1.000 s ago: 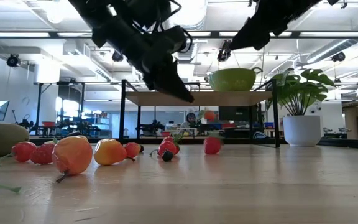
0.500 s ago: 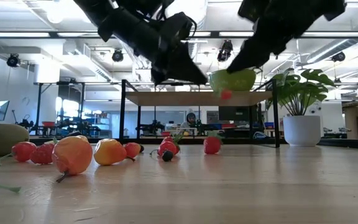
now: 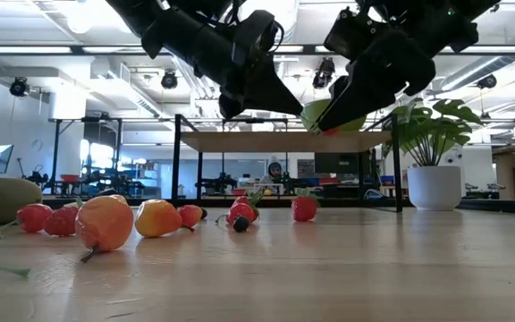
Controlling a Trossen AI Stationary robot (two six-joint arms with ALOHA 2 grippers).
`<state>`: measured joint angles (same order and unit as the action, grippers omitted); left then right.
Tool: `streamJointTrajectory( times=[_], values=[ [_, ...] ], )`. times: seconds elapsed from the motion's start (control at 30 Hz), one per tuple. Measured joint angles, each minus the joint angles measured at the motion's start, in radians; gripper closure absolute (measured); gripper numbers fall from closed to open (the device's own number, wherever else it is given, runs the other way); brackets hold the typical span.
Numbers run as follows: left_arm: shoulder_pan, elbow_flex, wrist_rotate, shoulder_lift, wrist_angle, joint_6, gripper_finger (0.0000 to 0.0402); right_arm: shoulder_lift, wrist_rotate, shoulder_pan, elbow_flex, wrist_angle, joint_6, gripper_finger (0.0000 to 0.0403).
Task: Build produce basket
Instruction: Put the strawberry into the green basket
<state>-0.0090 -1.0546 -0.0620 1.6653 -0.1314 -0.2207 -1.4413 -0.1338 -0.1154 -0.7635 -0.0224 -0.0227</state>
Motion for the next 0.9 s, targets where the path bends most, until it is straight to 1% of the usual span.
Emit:
streamJointTrajectory(
  times=[0.37,0.57,0.67,0.9],
  values=[
    [-0.002,0.001,0.001,0.000,-0.012,0.000,0.0400,0.007,-0.008,0.000,0.000,0.001,0.000,0.0257],
    [-0.005,0.001,0.023,0.000,-0.019,0.001,0.0400,0.006,-0.008,0.000,0.000,0.000,0.013,0.0310],
    [-0.005,0.001,0.023,0.000,-0.019,0.001,0.0399,0.006,-0.011,0.000,0.000,-0.001,0.016,0.0332],
    [-0.005,0.001,0.023,0.000,-0.019,0.014,0.0399,0.006,-0.011,0.000,0.000,-0.004,0.016,0.0366]
  ],
)
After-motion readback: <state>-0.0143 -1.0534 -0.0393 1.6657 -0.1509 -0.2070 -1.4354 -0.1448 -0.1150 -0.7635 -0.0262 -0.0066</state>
